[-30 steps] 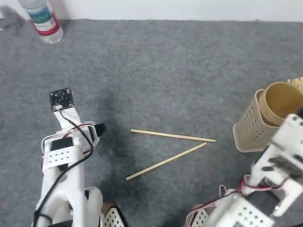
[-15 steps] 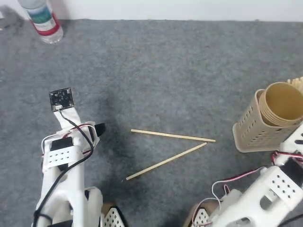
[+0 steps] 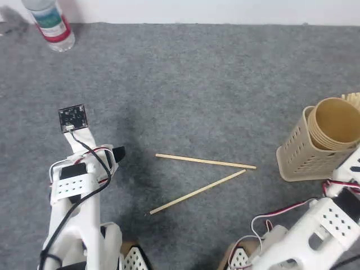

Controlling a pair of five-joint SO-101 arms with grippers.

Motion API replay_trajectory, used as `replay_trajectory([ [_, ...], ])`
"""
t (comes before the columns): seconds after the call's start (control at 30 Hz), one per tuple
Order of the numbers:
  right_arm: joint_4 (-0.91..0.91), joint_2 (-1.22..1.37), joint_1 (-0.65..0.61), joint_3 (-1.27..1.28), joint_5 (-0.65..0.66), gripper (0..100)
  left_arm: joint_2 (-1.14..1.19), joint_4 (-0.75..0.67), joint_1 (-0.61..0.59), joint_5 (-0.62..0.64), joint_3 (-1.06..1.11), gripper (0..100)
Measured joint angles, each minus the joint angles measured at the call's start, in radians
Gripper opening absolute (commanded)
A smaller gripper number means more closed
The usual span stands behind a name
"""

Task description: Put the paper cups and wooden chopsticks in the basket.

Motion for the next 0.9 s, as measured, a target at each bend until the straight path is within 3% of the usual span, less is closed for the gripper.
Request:
replay_trajectory([
  [0.23, 0.109, 0.002, -0.06, -0.012, 0.101, 20.4, 0.0, 0.0, 0.0, 0.0, 0.0, 30],
  [0.47, 0.585, 0.0, -0.296, -0.299, 0.157, 20.4, 0.0, 0.0, 0.0, 0.0, 0.0, 30],
  [0.57, 0.821, 0.0, -0.446, -0.463, 0.192, 20.4, 0.0, 0.0, 0.0, 0.0, 0.0, 30],
  [0.7, 1.102, 0.0, -0.73, -0.64, 0.336, 20.4, 0.0, 0.0, 0.0, 0.0, 0.0, 30],
  [0.9, 1.318, 0.028, -1.165, -0.664, 0.54, 20.4, 0.0, 0.0, 0.0, 0.0, 0.0, 30],
])
